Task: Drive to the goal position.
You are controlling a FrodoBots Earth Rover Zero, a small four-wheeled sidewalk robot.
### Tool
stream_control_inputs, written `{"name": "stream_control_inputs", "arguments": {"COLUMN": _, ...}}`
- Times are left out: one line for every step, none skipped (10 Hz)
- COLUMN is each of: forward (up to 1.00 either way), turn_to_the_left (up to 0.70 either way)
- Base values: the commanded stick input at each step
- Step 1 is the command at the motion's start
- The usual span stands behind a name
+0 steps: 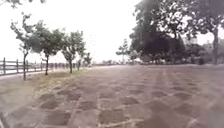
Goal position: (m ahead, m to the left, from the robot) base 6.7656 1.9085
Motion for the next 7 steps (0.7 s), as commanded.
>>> {"name": "stream_control_inputs", "arguments": {"forward": 1.0, "turn_to_the_left": 0.0}}
{"name": "stream_control_inputs", "arguments": {"forward": 1.0, "turn_to_the_left": 0.0}}
{"name": "stream_control_inputs", "arguments": {"forward": 1.0, "turn_to_the_left": 0.0}}
{"name": "stream_control_inputs", "arguments": {"forward": 1.0, "turn_to_the_left": 0.0}}
{"name": "stream_control_inputs", "arguments": {"forward": 1.0, "turn_to_the_left": 0.0}}
{"name": "stream_control_inputs", "arguments": {"forward": 1.0, "turn_to_the_left": 0.0}}
{"name": "stream_control_inputs", "arguments": {"forward": 1.0, "turn_to_the_left": 0.0}}
